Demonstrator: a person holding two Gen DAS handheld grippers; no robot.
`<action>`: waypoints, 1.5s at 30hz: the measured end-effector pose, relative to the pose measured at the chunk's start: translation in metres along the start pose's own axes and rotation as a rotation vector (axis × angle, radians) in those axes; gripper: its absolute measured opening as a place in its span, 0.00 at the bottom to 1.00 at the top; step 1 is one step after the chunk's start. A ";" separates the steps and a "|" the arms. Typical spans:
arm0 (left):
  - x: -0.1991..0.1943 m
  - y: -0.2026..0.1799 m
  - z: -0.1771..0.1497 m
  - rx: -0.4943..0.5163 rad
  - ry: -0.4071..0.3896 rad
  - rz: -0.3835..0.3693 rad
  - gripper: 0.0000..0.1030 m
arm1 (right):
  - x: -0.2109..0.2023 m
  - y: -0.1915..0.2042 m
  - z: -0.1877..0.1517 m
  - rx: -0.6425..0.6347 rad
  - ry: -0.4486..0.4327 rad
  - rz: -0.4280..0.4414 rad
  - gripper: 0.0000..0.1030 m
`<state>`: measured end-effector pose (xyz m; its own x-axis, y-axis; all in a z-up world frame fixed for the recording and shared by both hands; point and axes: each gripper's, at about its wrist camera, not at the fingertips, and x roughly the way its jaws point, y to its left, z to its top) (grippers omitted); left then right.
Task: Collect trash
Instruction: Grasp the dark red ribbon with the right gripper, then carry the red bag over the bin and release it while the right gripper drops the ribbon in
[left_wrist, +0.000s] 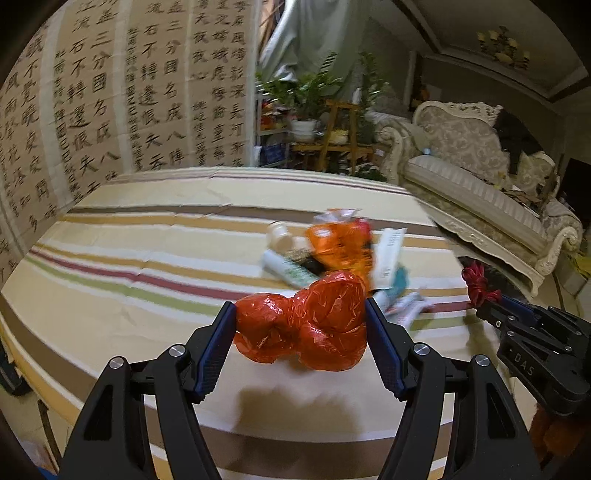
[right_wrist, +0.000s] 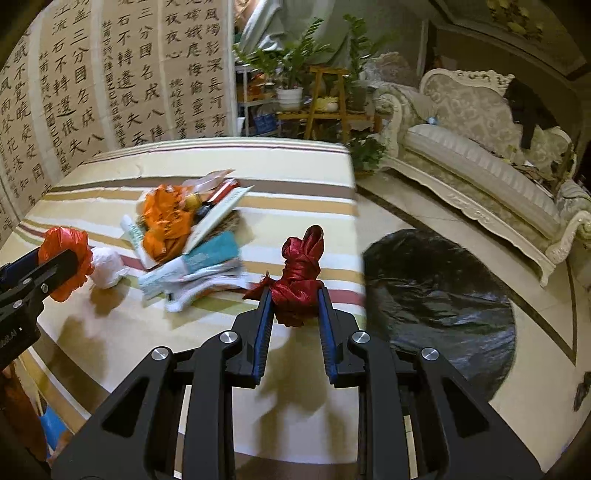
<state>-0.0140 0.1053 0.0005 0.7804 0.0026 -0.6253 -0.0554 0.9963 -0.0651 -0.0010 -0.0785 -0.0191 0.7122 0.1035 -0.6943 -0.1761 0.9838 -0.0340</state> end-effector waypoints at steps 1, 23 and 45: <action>0.000 -0.009 0.001 0.013 -0.005 -0.016 0.65 | -0.002 -0.005 0.000 0.006 -0.004 -0.009 0.22; 0.064 -0.180 0.021 0.254 0.031 -0.209 0.65 | 0.015 -0.157 -0.017 0.213 -0.012 -0.200 0.23; 0.068 -0.183 0.023 0.256 0.049 -0.181 0.80 | 0.015 -0.176 -0.018 0.274 -0.033 -0.219 0.69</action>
<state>0.0639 -0.0744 -0.0121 0.7320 -0.1747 -0.6585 0.2452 0.9694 0.0154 0.0279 -0.2528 -0.0363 0.7350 -0.1139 -0.6684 0.1691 0.9854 0.0181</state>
